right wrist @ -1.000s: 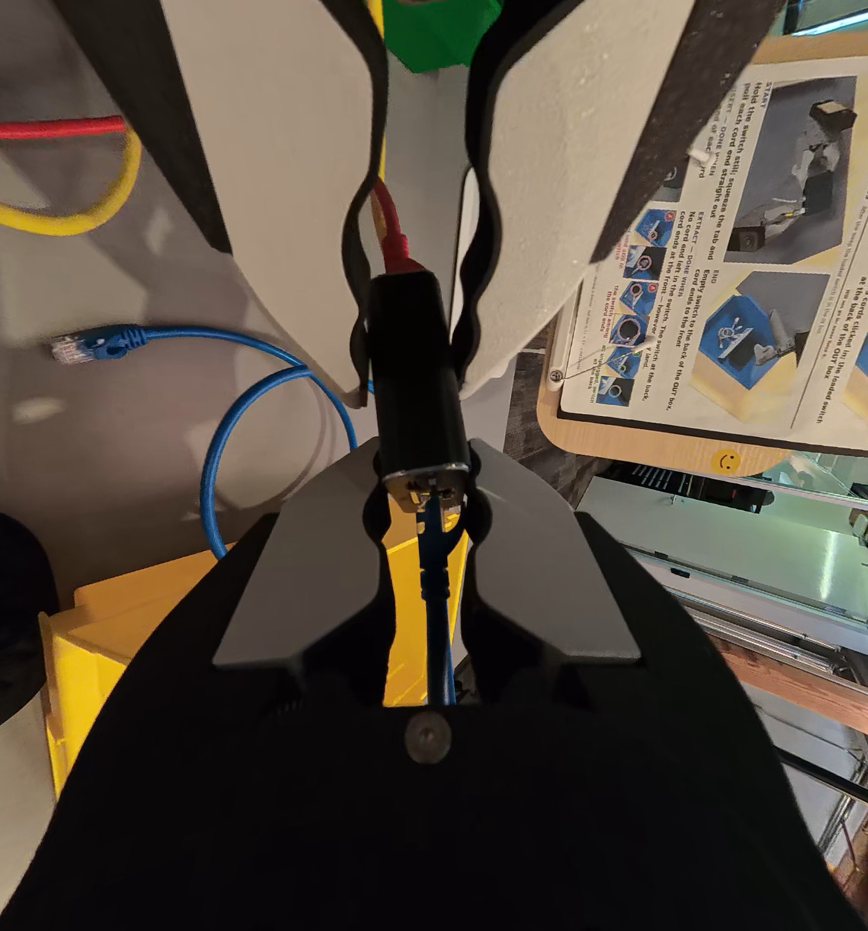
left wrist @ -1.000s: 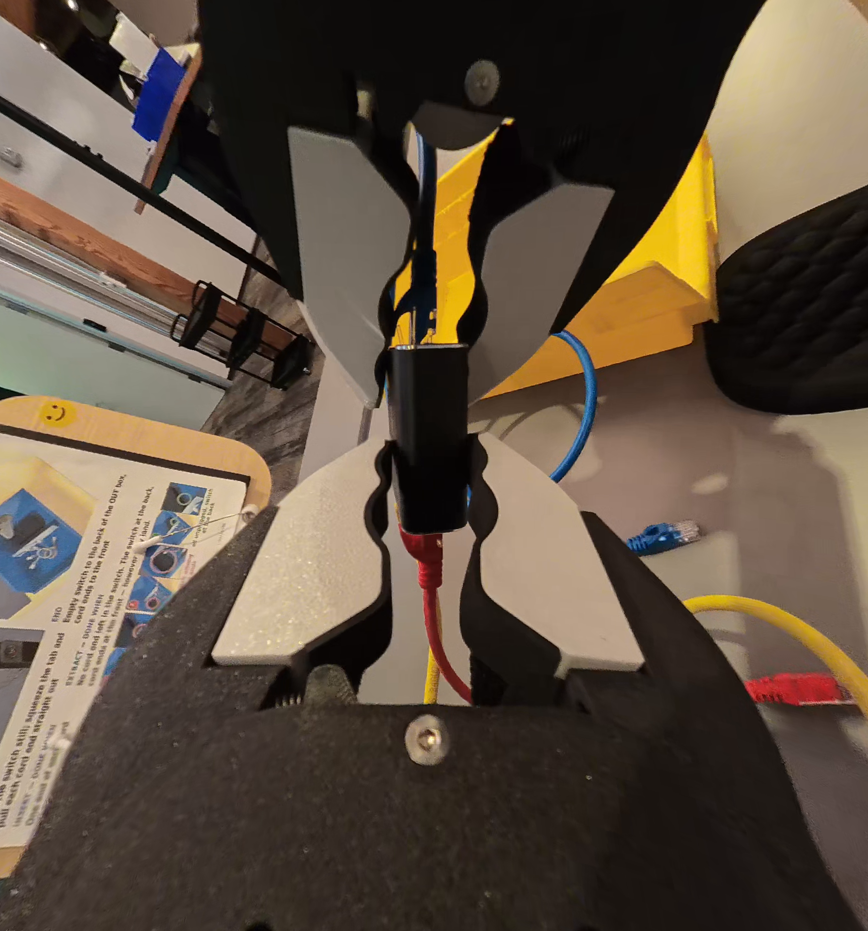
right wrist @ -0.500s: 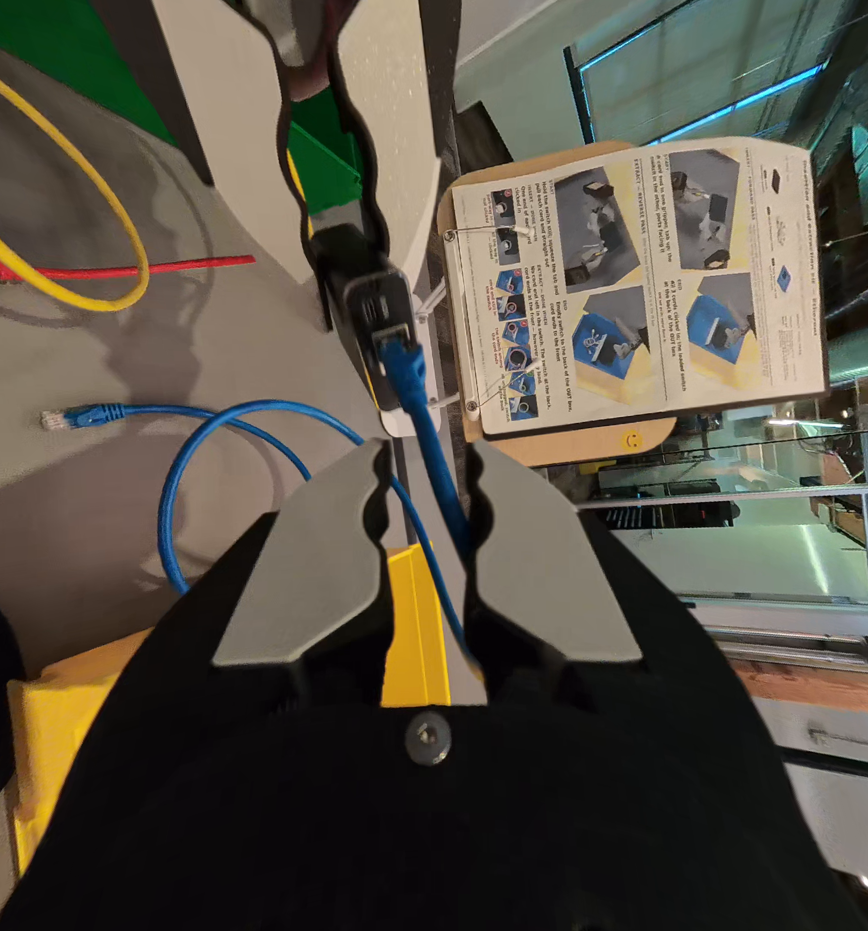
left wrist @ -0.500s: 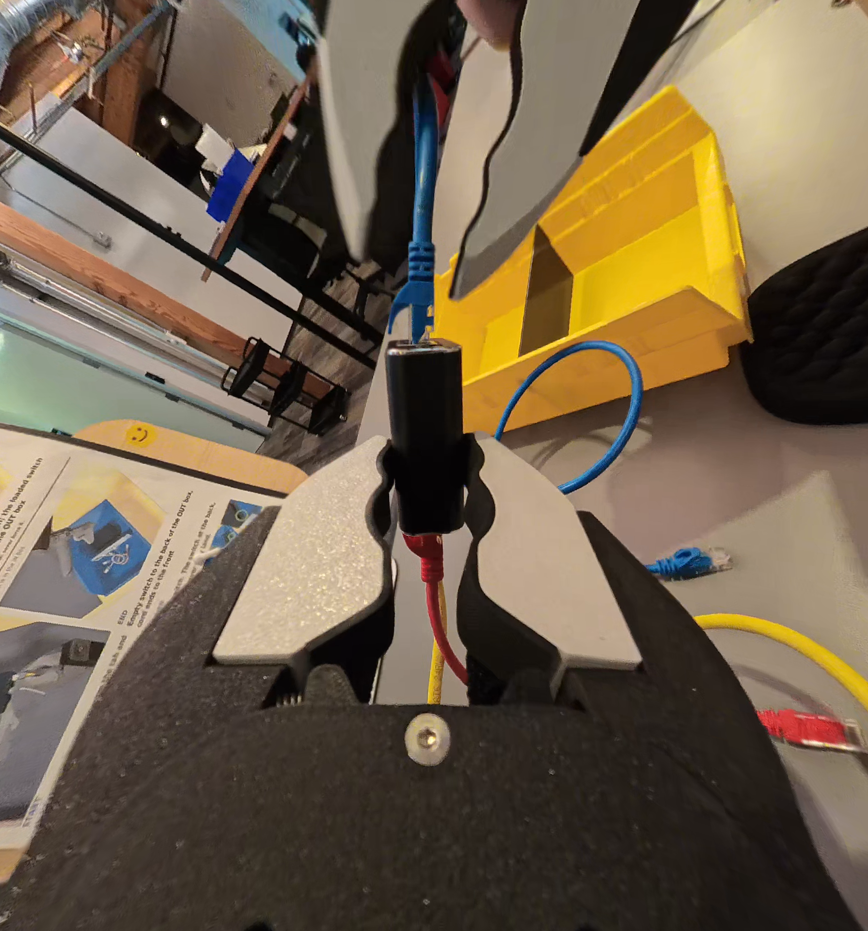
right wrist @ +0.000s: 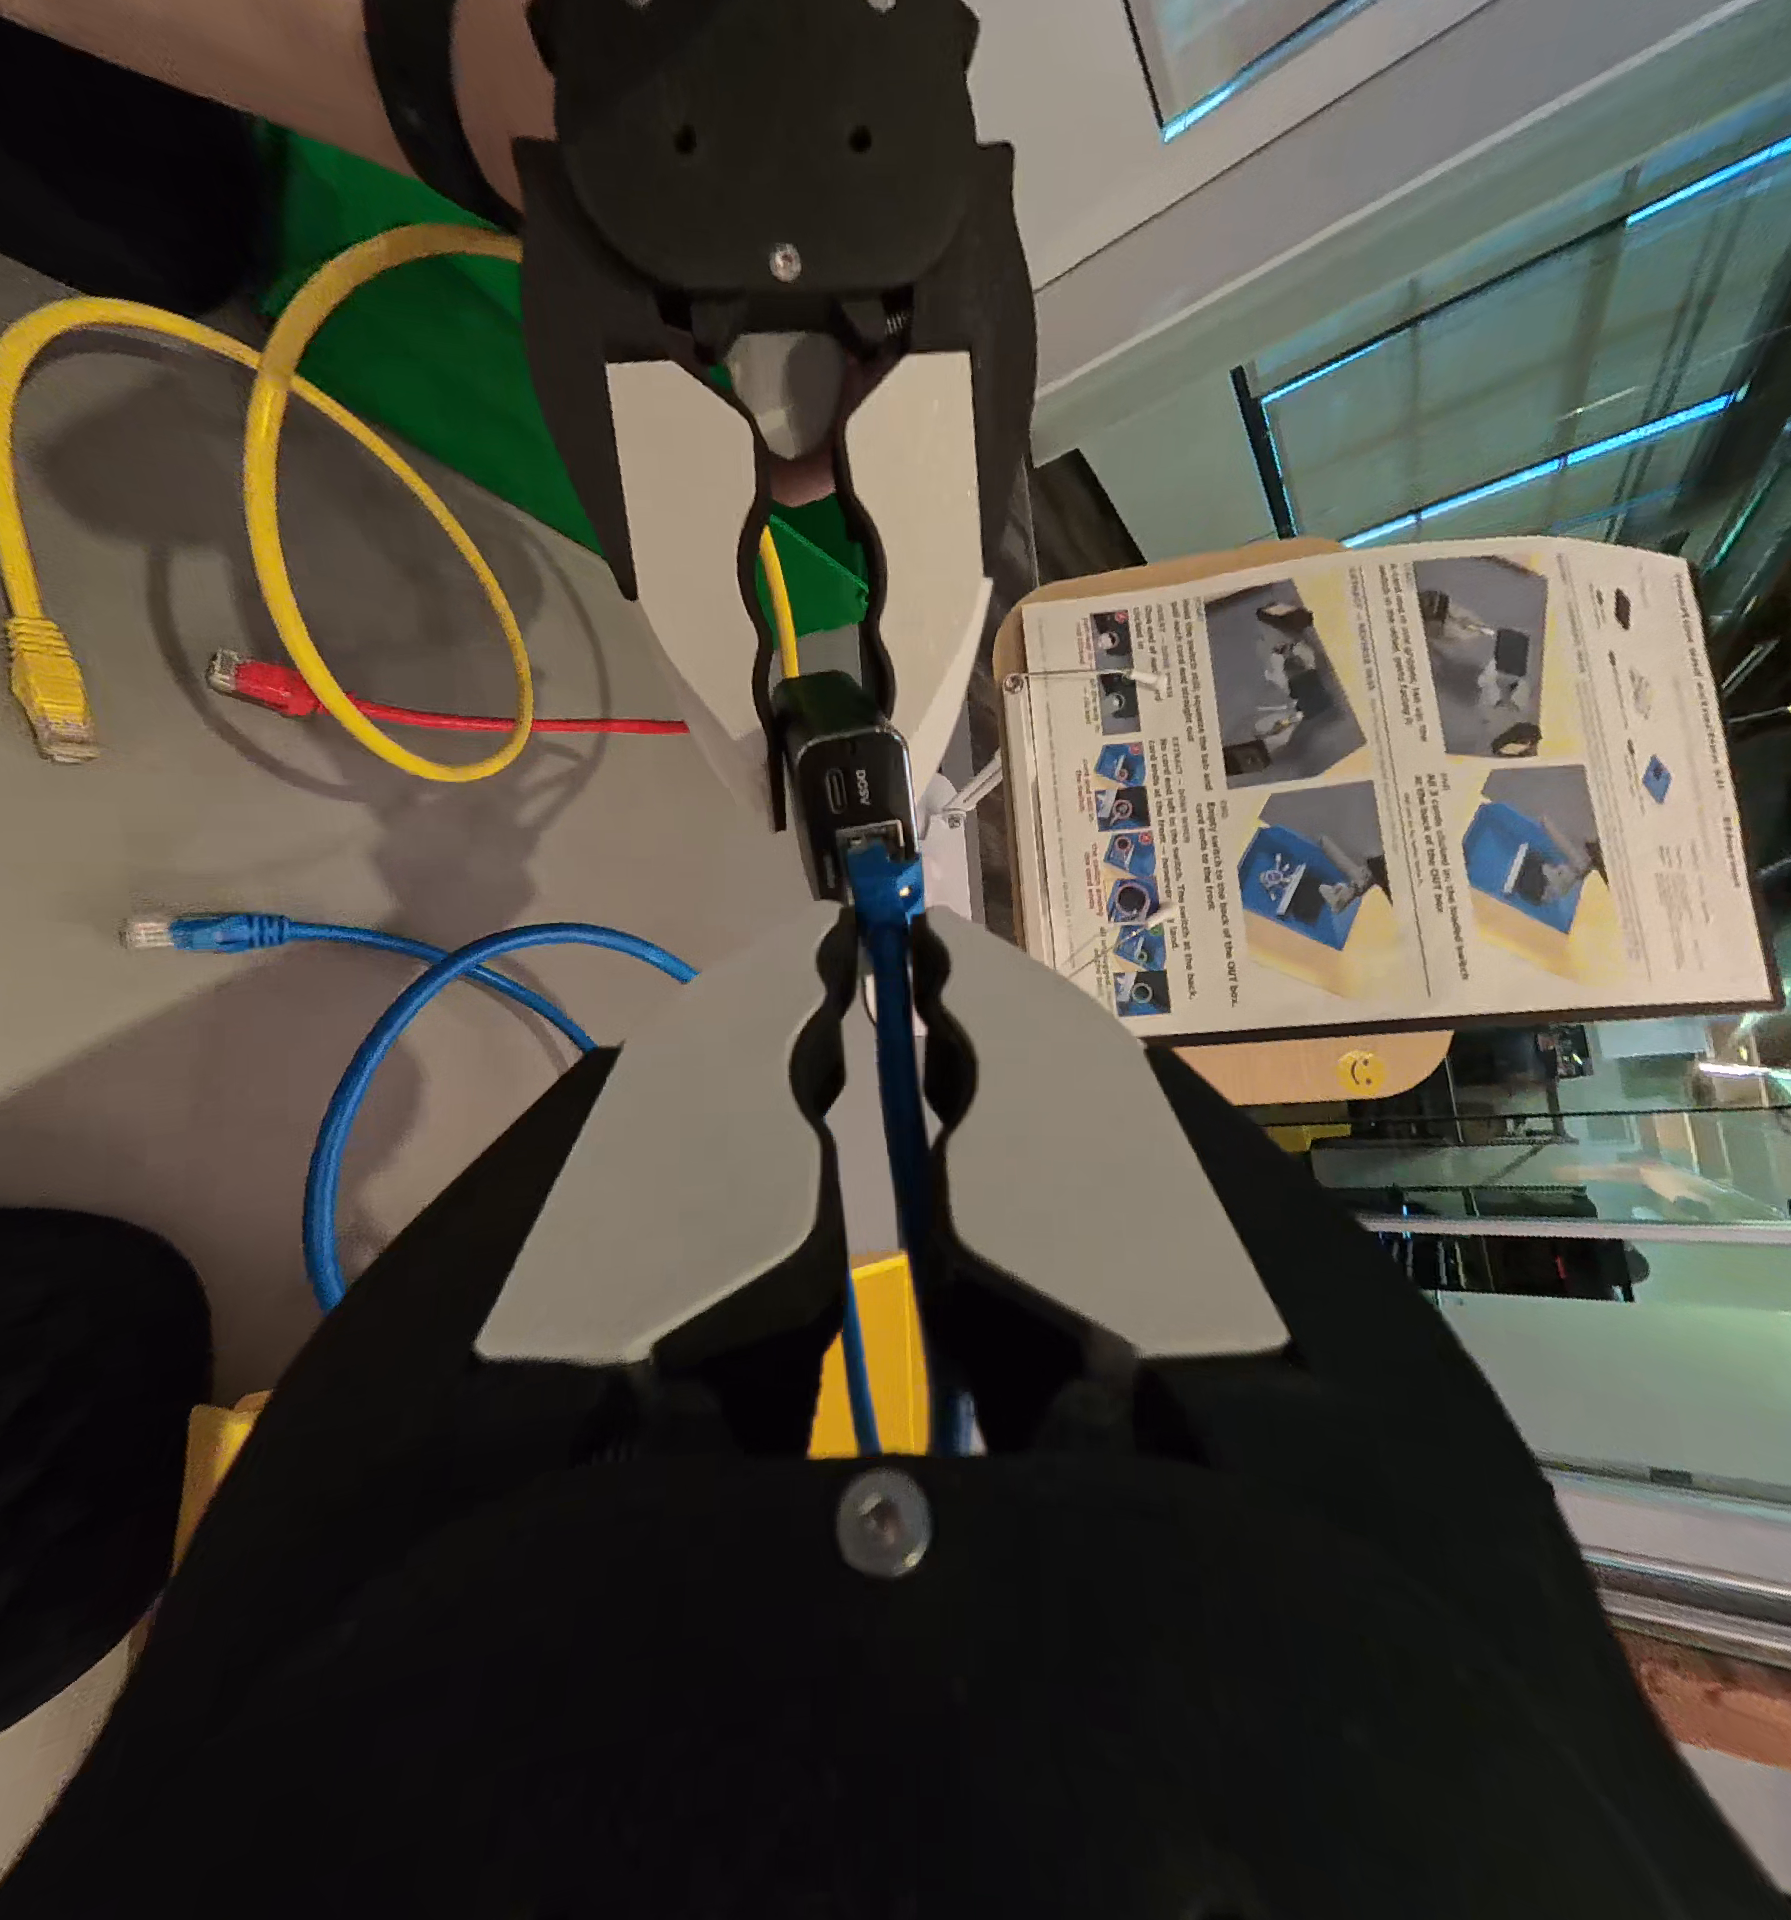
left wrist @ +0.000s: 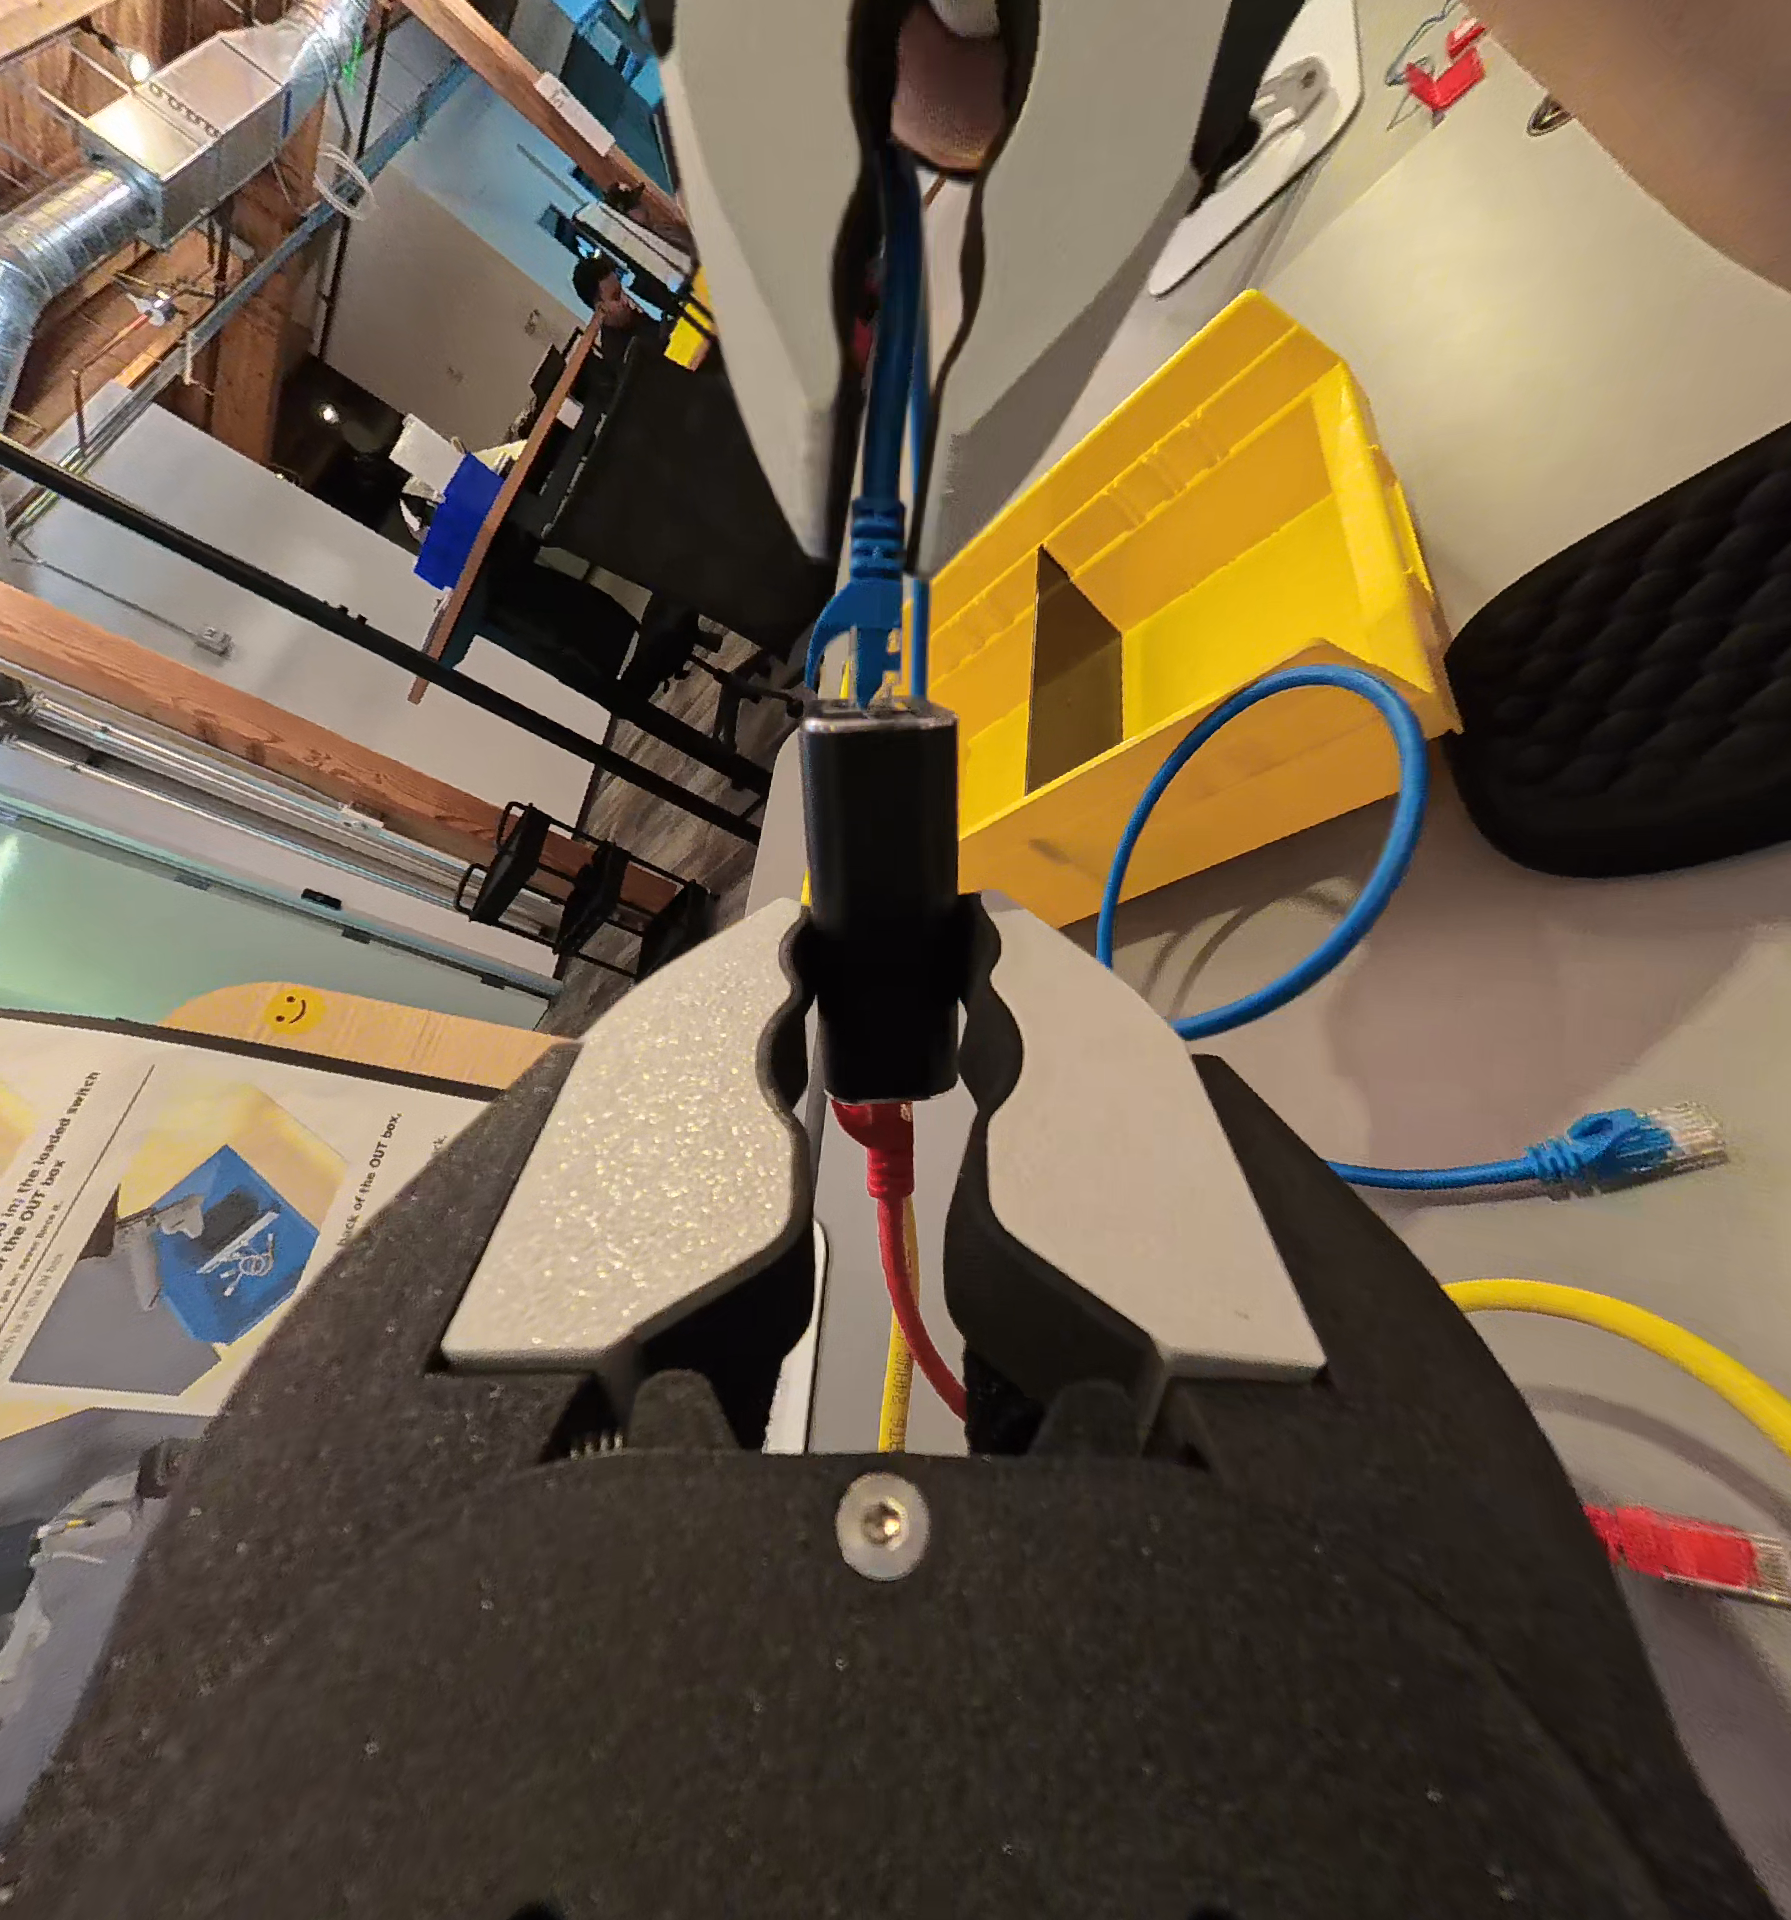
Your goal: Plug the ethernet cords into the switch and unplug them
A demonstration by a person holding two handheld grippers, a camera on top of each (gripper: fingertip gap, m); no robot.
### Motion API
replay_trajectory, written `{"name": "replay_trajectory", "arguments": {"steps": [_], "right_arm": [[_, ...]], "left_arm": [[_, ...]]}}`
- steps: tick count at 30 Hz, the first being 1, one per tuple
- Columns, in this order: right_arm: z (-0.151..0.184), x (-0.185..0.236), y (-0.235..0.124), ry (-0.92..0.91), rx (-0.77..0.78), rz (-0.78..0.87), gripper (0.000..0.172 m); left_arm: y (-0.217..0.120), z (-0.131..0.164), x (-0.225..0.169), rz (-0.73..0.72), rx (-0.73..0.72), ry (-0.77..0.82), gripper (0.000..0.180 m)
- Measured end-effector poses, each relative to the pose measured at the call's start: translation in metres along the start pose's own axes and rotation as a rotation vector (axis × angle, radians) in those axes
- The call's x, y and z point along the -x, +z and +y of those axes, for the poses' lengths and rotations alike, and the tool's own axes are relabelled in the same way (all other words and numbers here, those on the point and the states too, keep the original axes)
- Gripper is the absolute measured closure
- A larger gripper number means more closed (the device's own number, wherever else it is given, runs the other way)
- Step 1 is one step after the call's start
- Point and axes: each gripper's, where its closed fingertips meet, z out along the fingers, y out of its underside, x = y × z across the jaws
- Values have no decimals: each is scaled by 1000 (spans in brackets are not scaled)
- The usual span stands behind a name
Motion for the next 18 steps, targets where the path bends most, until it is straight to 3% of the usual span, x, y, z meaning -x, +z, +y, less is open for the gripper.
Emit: {"name": "replay_trajectory", "arguments": {"steps": [8, 11, 18], "right_arm": [[-6, 0, 2, -26, 63, -3, 162], [-5, 3, 5, -42, 125, -12, 162], [-6, 5, 18, -98, 173, -10, 162]], "left_arm": [[0, 3, 1, -22, 2, 14, 154], [6, 4, 4, -65, 23, 3, 142], [18, 8, 1, -111, 43, 27, 152]]}}
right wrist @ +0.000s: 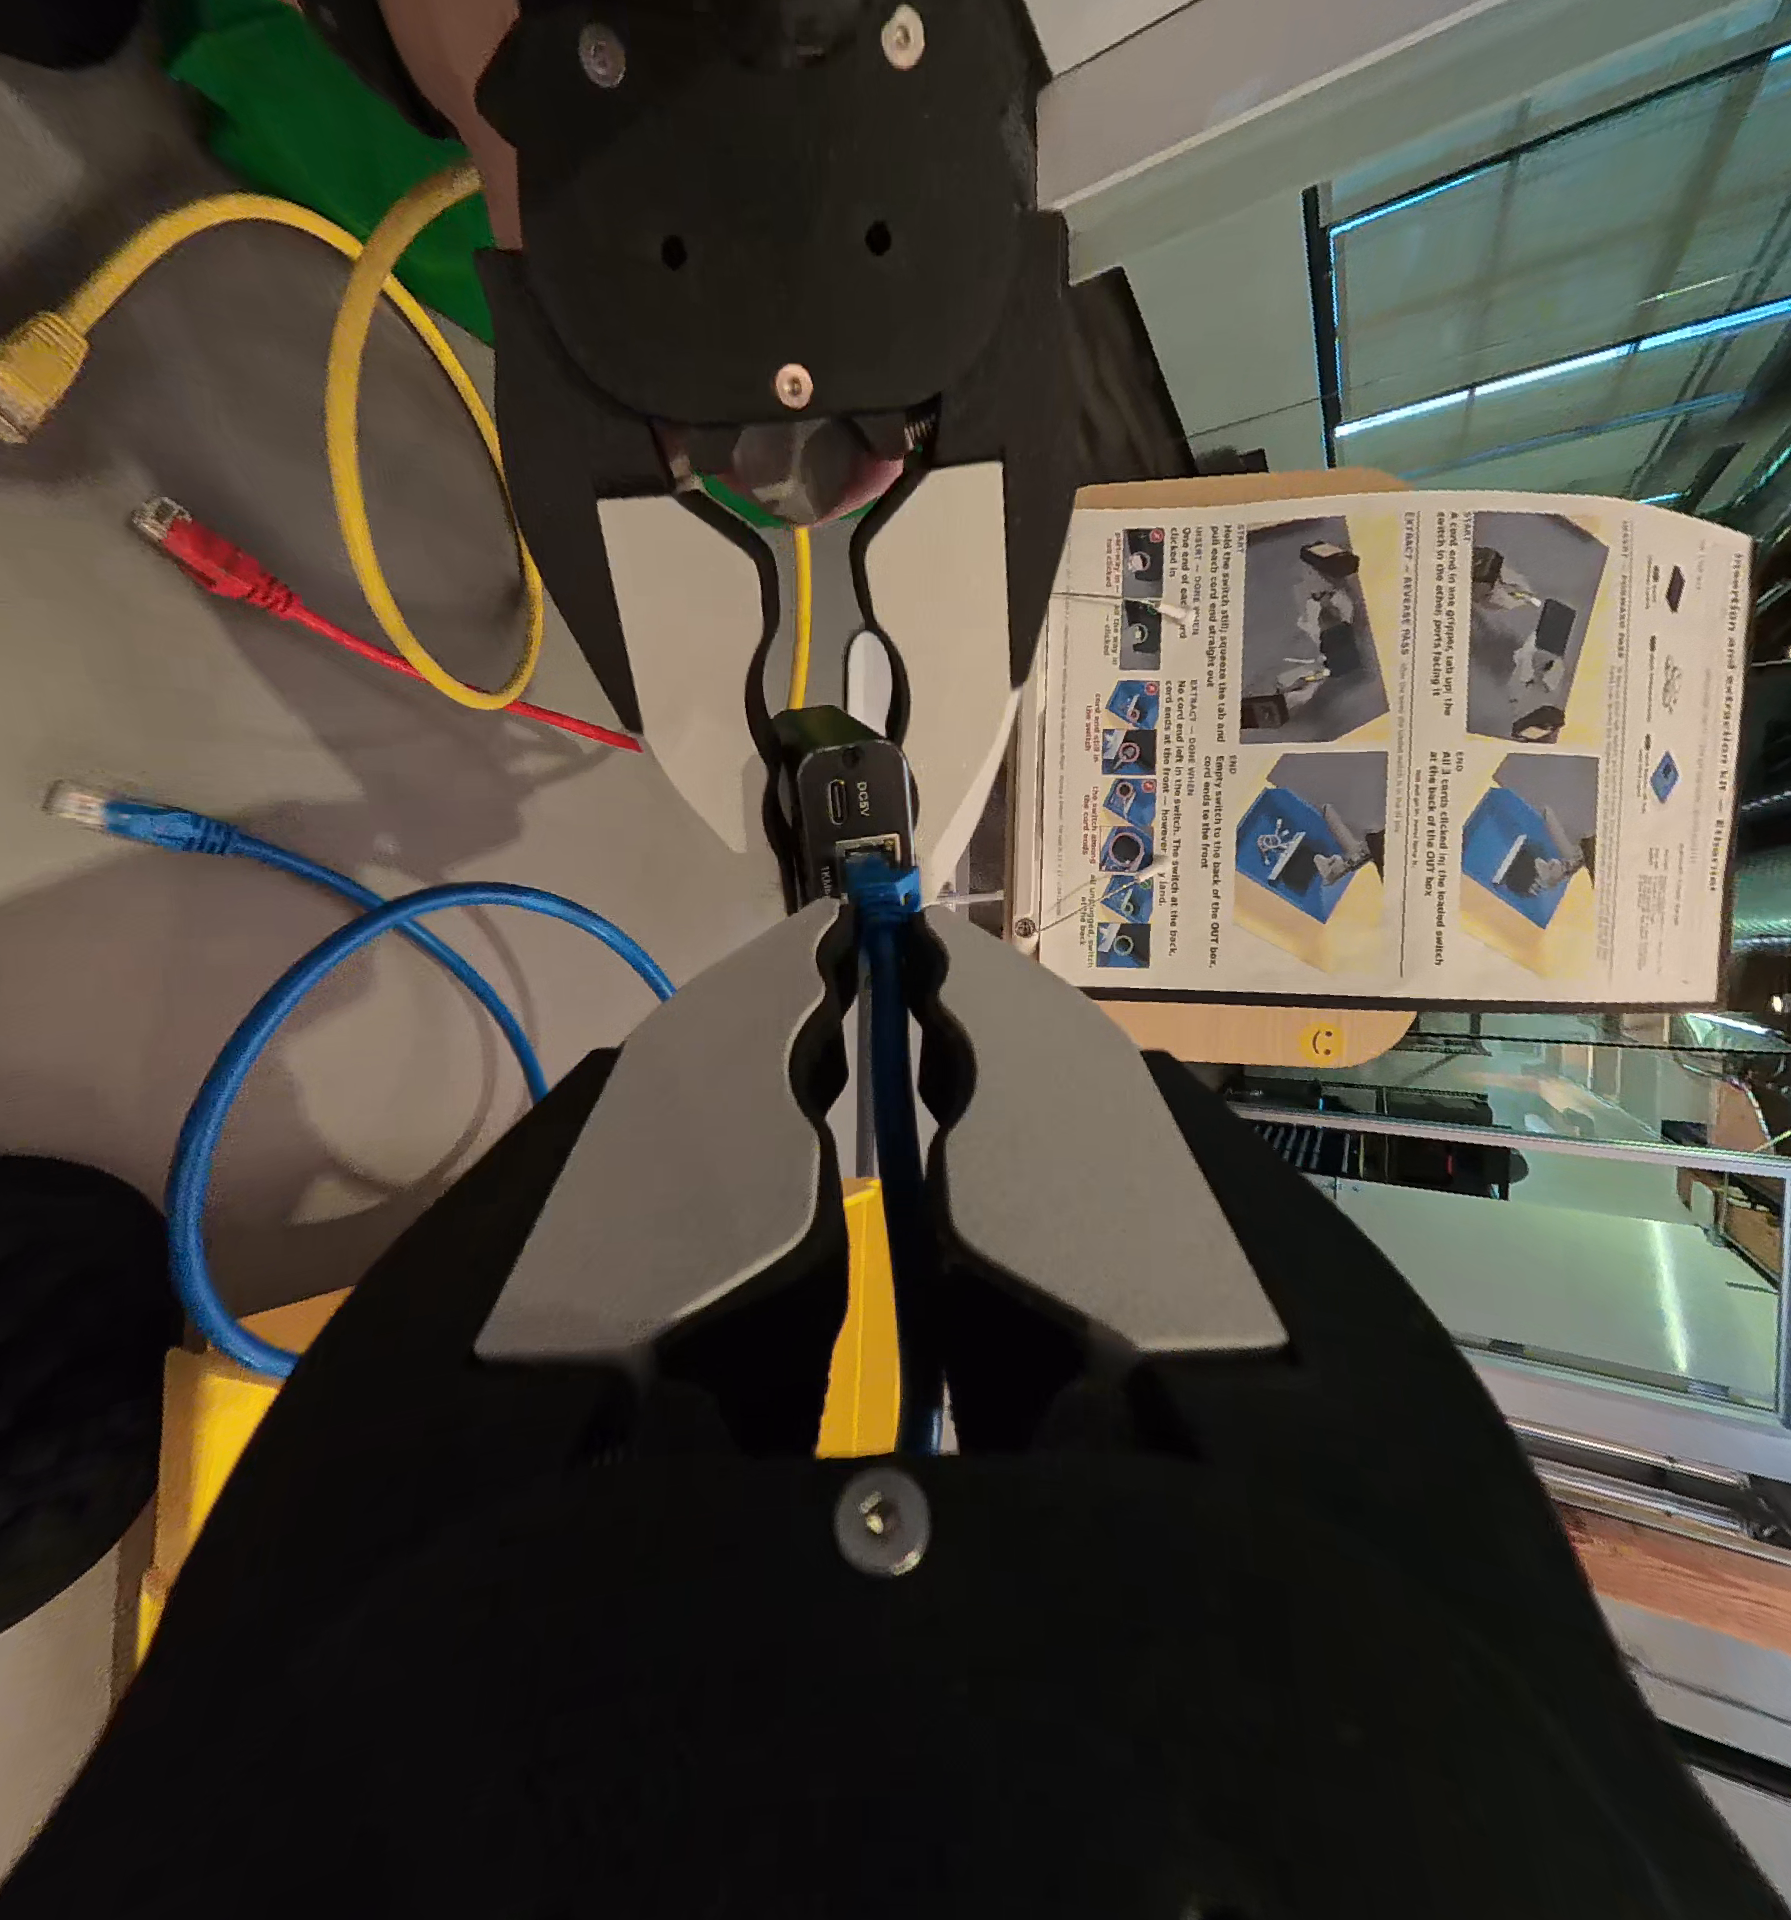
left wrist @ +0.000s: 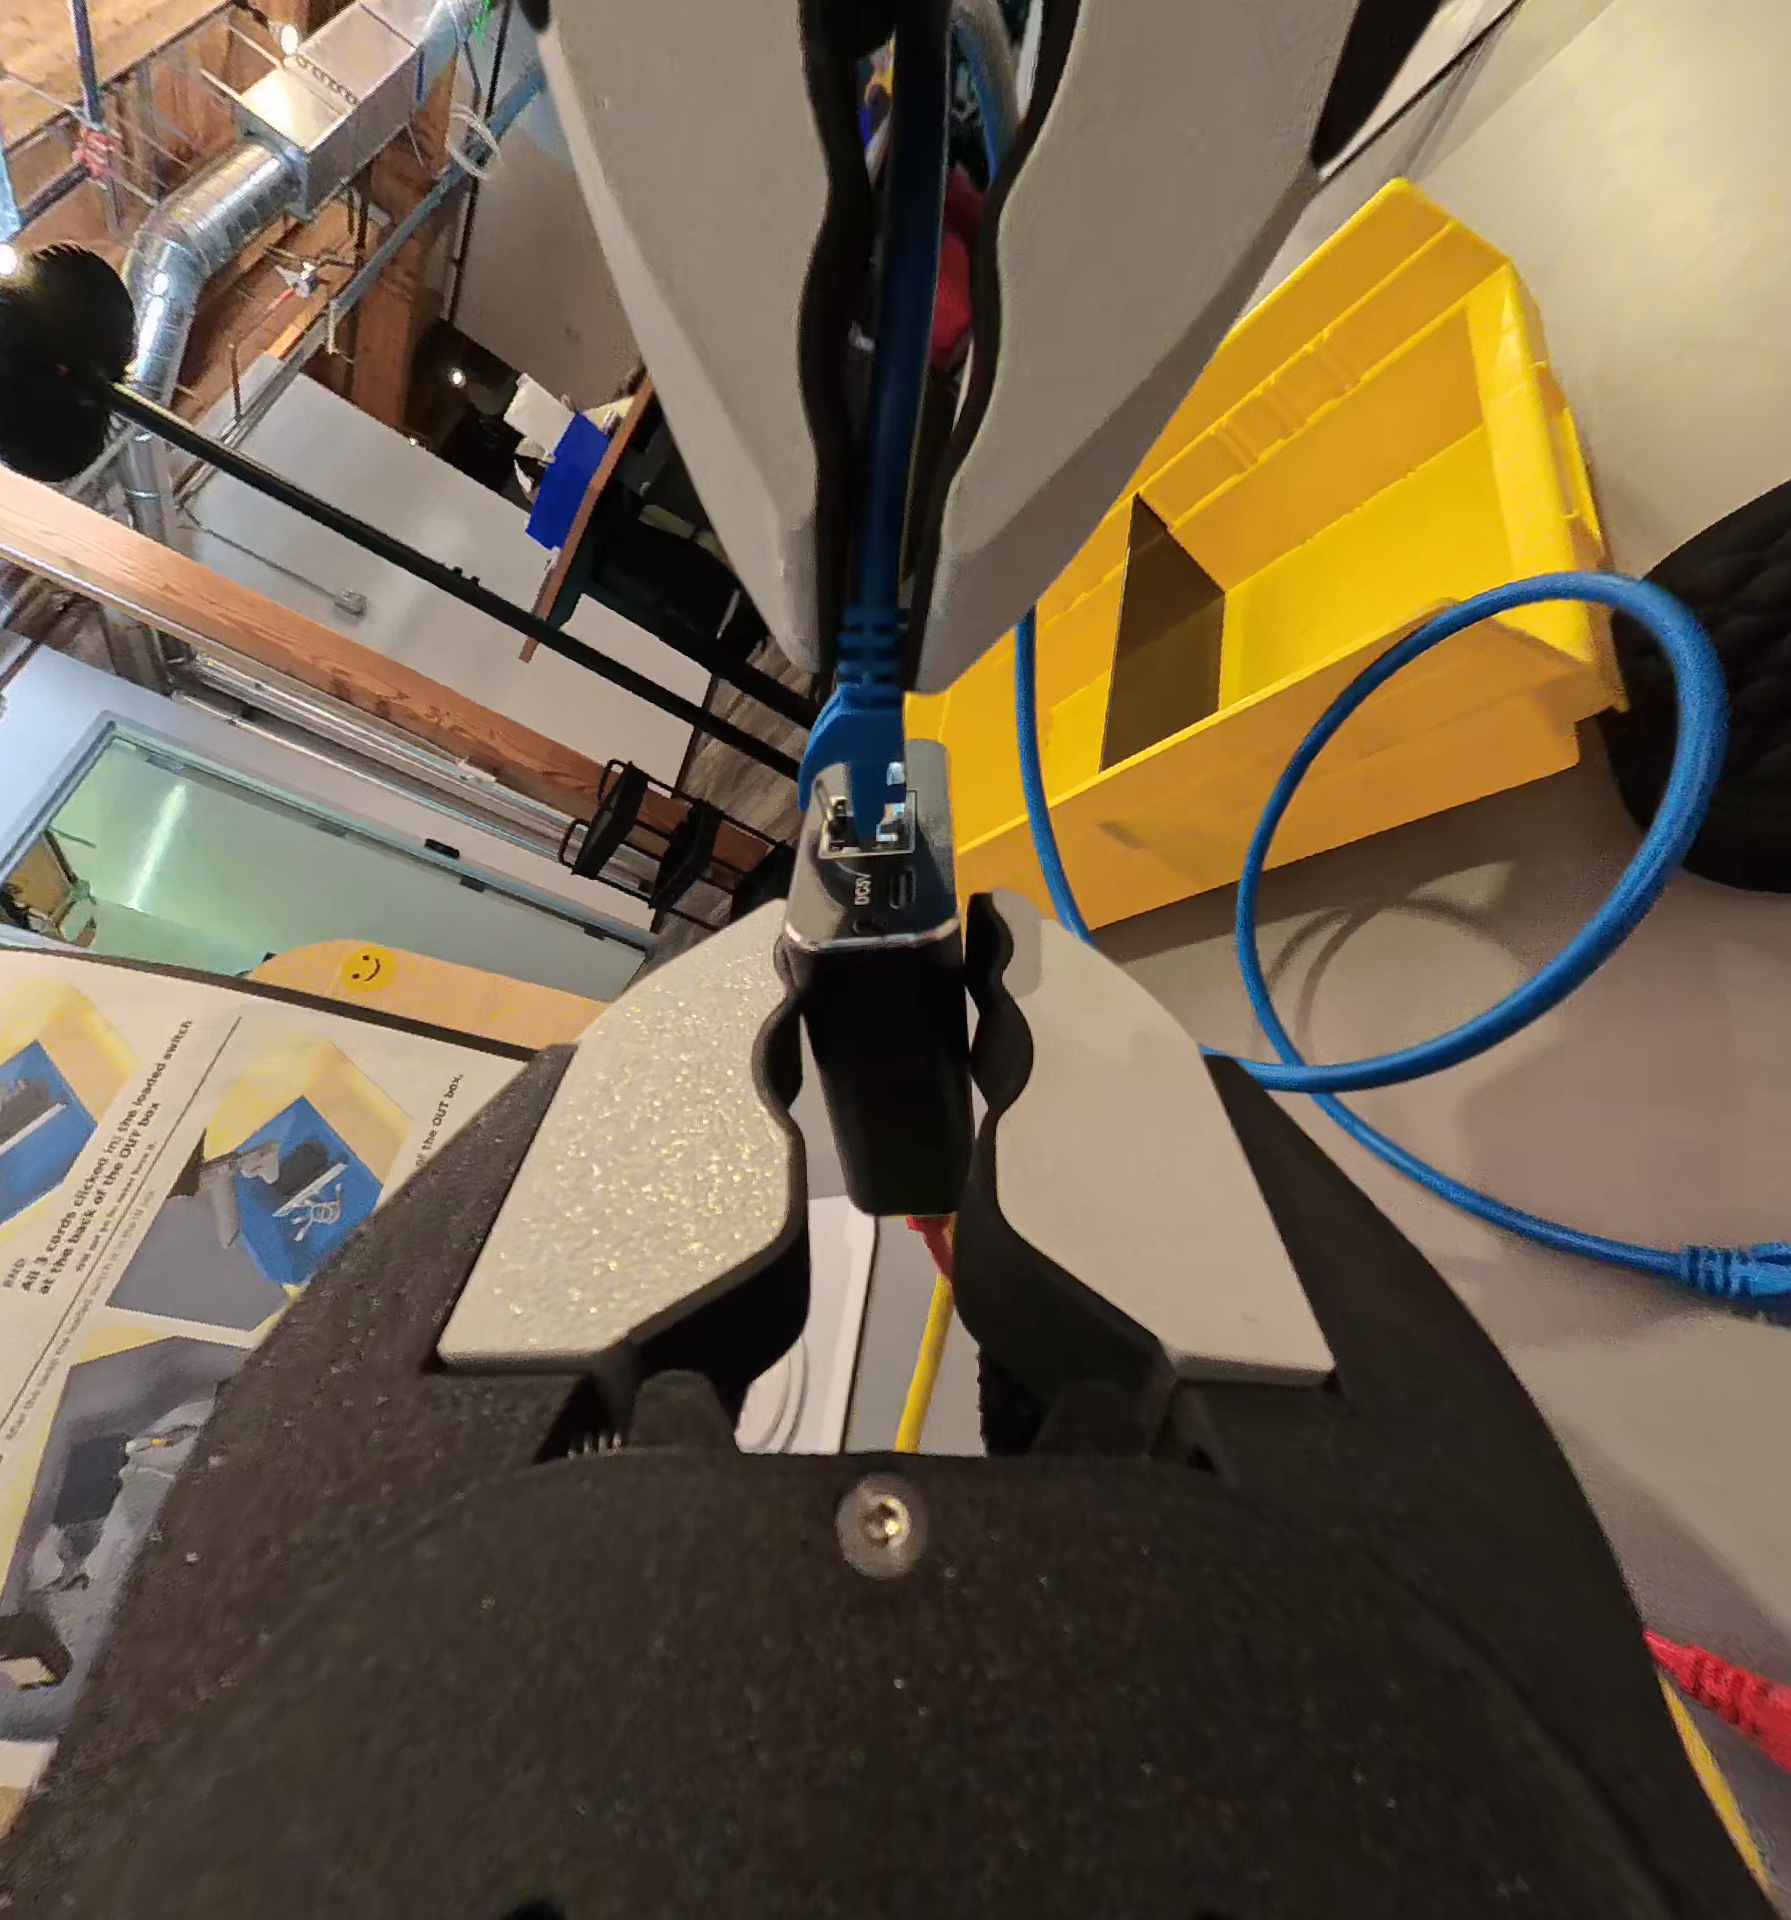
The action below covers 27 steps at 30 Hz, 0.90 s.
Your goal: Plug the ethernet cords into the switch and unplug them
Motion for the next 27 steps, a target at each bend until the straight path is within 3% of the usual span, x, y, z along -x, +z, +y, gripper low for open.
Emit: {"name": "replay_trajectory", "arguments": {"steps": [5, 14, 20, 23, 27], "right_arm": [[1, -1, 4, -2, -10, 4, 162], [-4, -10, 4, 25, -92, 56, 158], [-36, -31, -24, -48, -216, 199, 159], [-44, -36, -36, -46, -208, 148, 144], [-40, -31, -25, -153, -97, 11, 139]], "left_arm": [[3, 7, 6, -50, 37, 25, 146], [-2, 7, 17, -123, 60, 65, 154], [-18, 6, 37, -185, 86, 116, 154], [-21, 8, 42, -206, 105, 142, 154], [-22, 6, 44, -206, 100, 129, 154]]}}
